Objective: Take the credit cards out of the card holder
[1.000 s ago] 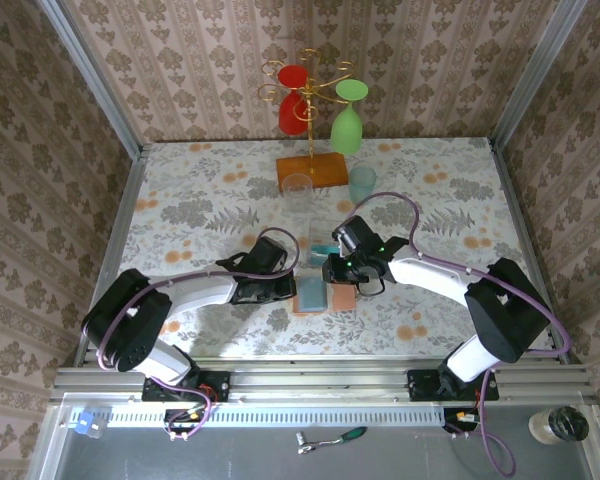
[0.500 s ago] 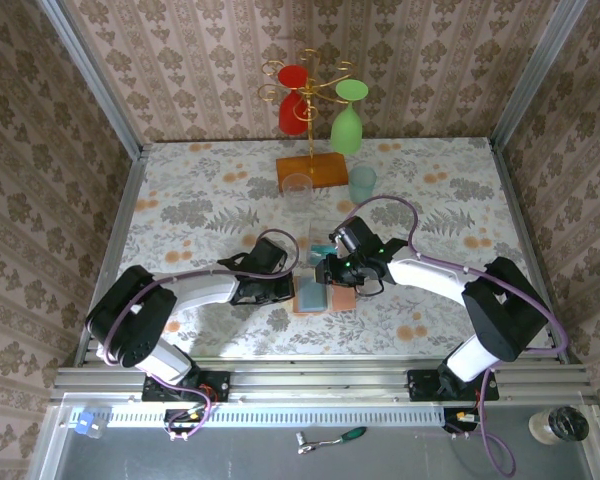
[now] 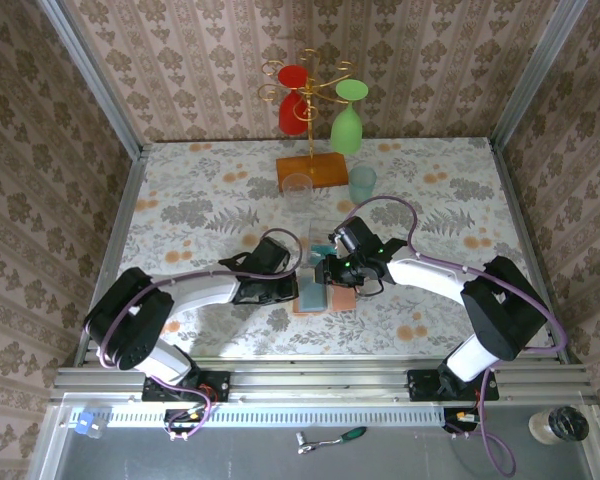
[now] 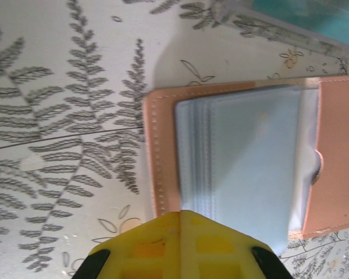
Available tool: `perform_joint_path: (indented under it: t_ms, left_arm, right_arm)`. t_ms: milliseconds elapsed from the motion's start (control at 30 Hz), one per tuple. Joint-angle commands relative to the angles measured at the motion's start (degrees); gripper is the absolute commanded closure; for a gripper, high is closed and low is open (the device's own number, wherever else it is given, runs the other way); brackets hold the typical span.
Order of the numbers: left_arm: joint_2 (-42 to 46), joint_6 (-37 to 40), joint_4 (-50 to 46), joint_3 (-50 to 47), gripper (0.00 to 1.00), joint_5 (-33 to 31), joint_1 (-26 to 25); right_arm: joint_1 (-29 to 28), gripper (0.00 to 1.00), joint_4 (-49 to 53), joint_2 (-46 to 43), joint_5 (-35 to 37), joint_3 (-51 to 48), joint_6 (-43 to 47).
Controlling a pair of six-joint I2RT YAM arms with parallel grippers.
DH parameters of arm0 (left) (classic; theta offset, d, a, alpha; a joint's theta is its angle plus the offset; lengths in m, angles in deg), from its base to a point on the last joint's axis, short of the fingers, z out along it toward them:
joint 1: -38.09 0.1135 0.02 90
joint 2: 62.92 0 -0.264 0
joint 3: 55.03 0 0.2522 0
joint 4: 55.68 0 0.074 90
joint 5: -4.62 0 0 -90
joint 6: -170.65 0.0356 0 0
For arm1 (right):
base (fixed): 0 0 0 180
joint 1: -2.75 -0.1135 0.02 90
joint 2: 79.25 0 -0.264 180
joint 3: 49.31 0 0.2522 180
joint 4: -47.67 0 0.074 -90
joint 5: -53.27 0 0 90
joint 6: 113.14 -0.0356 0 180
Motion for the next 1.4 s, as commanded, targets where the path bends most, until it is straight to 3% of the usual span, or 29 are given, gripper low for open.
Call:
perform_joint_path:
  t_ms: [0,567,1167,1367]
  left_arm:
    - [-2.1,0.5,-1.7,1.5,0.97,0.3,-0.5]
    - [-2.3,-0.1,-1.8,-0.1,0.98,-3.4,0.0]
    - [-2.1,0.2,-1.1,-0.3,0.98,-2.4,0.1]
    - [-1.8,0.4,-1.6,-0.1,0.98,-2.5,0.2]
  right_arm:
    - [-0.2,0.68,0.5,0.9,-1.0,-0.3,-0.8]
    - [-1.5,0.6,-1.5,5.0,-3.9,1.1,-3.7]
    - [-2.8,0.65,-3.1,8.0,-3.6,1.7,-5.5]
    - [-2.8,0.64,0.8,7.6,-0.3,2.1,-4.9]
